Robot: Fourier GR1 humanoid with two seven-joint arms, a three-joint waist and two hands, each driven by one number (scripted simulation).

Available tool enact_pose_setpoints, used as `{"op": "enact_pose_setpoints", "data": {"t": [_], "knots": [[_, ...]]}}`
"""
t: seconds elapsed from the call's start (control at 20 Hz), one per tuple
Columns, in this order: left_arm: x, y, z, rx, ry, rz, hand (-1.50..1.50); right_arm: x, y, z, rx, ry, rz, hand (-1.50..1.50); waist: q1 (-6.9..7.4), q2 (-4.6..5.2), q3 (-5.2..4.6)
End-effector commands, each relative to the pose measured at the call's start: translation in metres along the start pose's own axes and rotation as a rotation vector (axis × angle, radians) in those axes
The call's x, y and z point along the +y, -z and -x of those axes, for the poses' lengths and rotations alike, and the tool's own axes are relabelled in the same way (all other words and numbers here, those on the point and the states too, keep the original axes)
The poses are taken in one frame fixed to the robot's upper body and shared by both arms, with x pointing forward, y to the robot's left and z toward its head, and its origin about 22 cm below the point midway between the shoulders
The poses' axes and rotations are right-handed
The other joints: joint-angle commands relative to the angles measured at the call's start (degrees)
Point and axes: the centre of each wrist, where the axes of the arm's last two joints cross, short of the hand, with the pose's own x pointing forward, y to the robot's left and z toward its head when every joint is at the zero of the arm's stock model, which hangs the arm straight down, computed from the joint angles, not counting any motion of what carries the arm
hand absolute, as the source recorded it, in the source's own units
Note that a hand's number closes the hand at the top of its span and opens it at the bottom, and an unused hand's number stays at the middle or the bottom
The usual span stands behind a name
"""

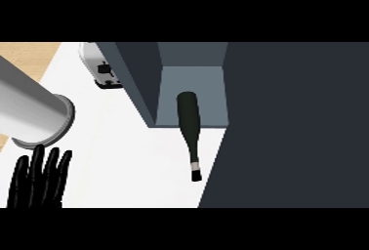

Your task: Pick up the wine, place it into the cabinet and close the cabinet

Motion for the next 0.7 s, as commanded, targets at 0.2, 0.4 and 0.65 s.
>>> {"op": "enact_pose_setpoints", "data": {"t": [0.2, 0.4, 0.65], "knots": [[0.036, 0.001, -0.028, -0.006, 0.016, -0.035, -1.5, 0.037, -0.03, -0.031, -0.094, -0.004, -0.177, 1.5, -0.15, -0.21, 0.0], [0.06, 0.013, -0.029, -0.001, 0.039, -0.035, -1.5, 0.054, -0.012, -0.022, -0.095, 0.009, -0.192, 1.5, -0.35, -0.09, 0.0], [0.079, 0.023, -0.026, -0.018, 0.052, -0.034, -1.5, 0.079, -0.01, -0.025, -0.102, 0.065, -0.189, 1.5, -0.96, -0.34, -0.13]]}}
